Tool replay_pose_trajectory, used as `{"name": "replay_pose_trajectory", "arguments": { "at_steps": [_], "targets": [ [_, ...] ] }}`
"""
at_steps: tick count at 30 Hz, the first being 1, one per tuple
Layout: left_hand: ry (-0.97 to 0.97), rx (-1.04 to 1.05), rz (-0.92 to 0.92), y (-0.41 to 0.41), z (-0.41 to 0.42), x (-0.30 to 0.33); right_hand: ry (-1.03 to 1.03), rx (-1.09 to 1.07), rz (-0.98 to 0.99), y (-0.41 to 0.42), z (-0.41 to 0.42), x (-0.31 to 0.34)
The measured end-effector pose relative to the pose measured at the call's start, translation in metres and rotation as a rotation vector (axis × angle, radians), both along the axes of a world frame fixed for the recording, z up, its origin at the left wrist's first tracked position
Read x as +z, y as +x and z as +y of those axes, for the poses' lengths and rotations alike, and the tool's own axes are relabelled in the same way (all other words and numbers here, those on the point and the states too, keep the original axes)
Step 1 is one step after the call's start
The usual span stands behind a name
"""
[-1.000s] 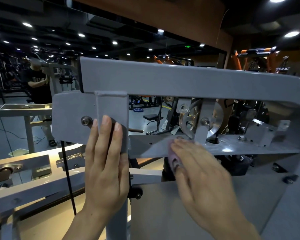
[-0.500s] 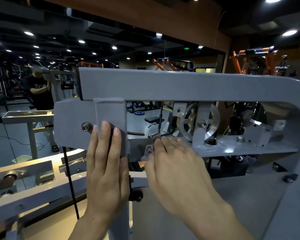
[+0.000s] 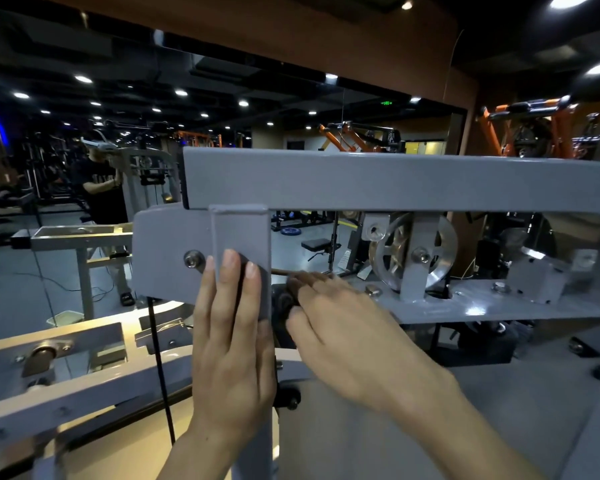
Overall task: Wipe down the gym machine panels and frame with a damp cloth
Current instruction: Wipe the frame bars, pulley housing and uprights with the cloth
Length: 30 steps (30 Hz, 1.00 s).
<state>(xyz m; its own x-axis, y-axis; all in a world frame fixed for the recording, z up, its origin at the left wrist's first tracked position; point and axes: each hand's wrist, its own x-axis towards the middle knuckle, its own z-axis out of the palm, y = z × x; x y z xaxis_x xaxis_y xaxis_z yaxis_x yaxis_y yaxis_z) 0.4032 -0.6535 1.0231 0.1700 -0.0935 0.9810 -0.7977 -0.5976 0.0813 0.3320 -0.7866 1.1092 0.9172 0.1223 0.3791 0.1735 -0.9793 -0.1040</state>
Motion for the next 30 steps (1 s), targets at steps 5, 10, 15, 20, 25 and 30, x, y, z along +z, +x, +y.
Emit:
{"name": "replay_pose_trajectory", "arguments": {
  "at_steps": [5,10,15,20,25,30],
  "targets": [
    [-0.007,-0.02,0.005,-0.001,0.0,0.0,0.025,0.095,0.036,0.019,0.002,0.007],
    [-0.011,0.002,-0.002,0.001,-0.001,0.0,-0.035,0.117,-0.053,-0.025,-0.013,-0.01],
    [-0.008,-0.018,0.013,-0.001,0.0,-0.001,-0.055,0.036,-0.131,-0.001,0.005,-0.019],
    [-0.017,-0.001,0.033,-0.005,-0.003,-0.001,-0.023,0.099,-0.18,-0.015,-0.005,-0.03],
    [-0.061,0.015,0.06,-0.013,-0.01,-0.001,-0.054,0.021,-0.25,-0.034,-0.056,-0.042],
    [-0.06,0.041,0.059,-0.013,-0.011,0.0,0.066,-0.051,-0.422,-0.048,-0.088,-0.056]
  ]
}}
